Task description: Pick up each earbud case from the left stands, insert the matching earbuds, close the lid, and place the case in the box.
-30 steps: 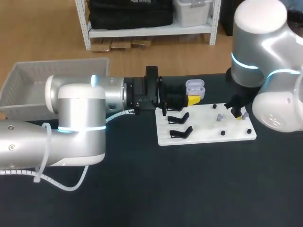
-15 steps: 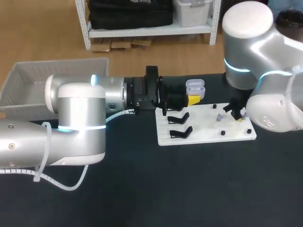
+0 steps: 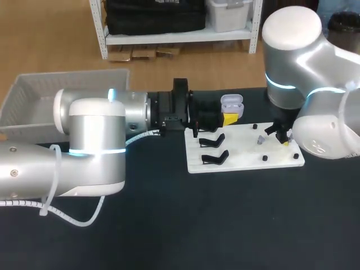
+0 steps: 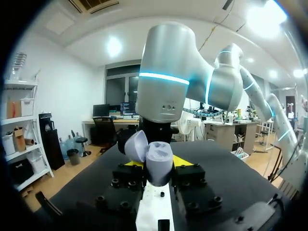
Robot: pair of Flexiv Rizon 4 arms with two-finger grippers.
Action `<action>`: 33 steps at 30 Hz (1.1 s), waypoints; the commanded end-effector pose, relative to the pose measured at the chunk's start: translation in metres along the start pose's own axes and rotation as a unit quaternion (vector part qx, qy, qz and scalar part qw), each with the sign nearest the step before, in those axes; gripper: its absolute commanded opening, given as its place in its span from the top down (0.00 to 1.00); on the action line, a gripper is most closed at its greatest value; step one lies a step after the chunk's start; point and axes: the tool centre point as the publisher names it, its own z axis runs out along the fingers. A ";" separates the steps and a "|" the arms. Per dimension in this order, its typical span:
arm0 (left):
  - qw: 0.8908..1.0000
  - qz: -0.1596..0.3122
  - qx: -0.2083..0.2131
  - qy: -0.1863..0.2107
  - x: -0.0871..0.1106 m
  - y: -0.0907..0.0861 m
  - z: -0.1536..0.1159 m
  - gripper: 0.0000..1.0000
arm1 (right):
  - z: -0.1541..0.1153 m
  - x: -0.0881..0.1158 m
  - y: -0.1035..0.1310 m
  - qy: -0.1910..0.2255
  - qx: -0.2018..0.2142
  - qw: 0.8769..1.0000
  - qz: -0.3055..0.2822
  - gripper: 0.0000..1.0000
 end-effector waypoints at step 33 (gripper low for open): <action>1.000 0.003 -0.005 -0.005 0.002 -0.002 0.000 1.00 | 0.006 -0.001 -0.004 0.009 -0.001 1.000 0.016 1.00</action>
